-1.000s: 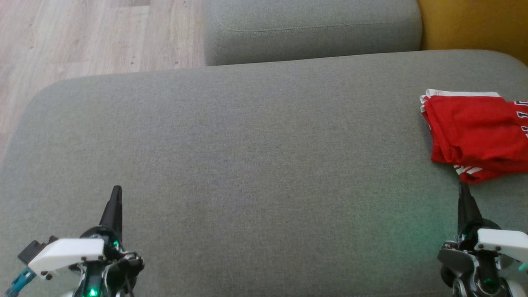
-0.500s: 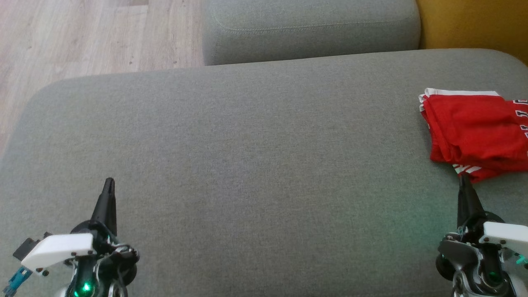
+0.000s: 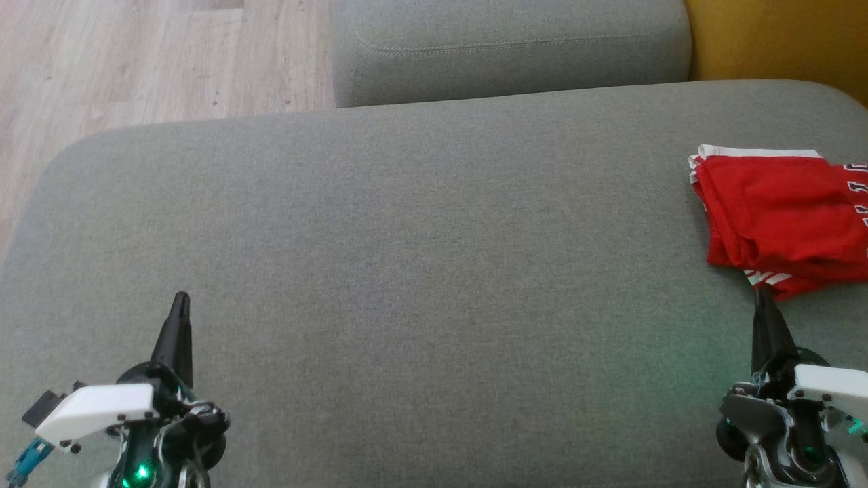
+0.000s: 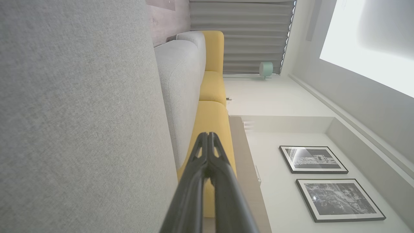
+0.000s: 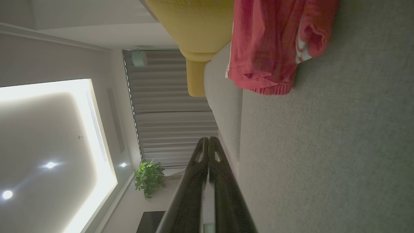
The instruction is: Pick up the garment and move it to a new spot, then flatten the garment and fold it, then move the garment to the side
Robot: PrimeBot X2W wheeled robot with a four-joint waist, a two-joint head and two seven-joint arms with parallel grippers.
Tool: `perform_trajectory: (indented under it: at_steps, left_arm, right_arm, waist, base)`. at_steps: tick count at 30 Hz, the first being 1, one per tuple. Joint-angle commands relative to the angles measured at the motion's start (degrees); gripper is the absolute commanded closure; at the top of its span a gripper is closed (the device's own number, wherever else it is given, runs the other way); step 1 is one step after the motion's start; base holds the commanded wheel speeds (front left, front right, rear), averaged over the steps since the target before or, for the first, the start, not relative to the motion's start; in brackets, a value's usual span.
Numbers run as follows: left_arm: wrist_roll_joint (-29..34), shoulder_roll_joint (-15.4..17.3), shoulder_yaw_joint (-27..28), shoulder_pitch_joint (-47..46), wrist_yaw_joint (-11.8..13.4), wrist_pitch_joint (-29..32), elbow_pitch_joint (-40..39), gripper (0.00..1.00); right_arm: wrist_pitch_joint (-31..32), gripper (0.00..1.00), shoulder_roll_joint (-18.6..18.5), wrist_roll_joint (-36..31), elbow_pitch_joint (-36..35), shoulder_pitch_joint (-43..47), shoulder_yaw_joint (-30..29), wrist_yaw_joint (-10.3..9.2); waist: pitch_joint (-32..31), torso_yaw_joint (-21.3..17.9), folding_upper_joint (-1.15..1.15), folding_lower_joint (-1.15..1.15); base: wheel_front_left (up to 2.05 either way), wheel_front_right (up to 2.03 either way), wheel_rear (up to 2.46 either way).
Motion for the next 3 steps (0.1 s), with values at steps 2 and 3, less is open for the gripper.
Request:
perform_trajectory:
  at_steps: [2,3]
  left_arm:
    - [0.1,0.6,2.2,-2.9,-0.4,0.3,-1.5,1.0]
    - [0.1,0.6,2.2,-2.9,-0.4,0.3,-1.5,1.0]
  right_arm:
    - [0.3,1.0,-0.6,0.4,-2.1,-2.7,1.2,0.44]
    - [0.3,1.0,-0.6,0.4,-2.1,-2.7,1.2,0.44]
  waist:
    - [0.0,0.0,0.0,0.0]
    - [0.0,0.0,0.0,0.0]
  base:
    - [0.0,0.0,0.0]
    - [0.0,0.0,0.0]
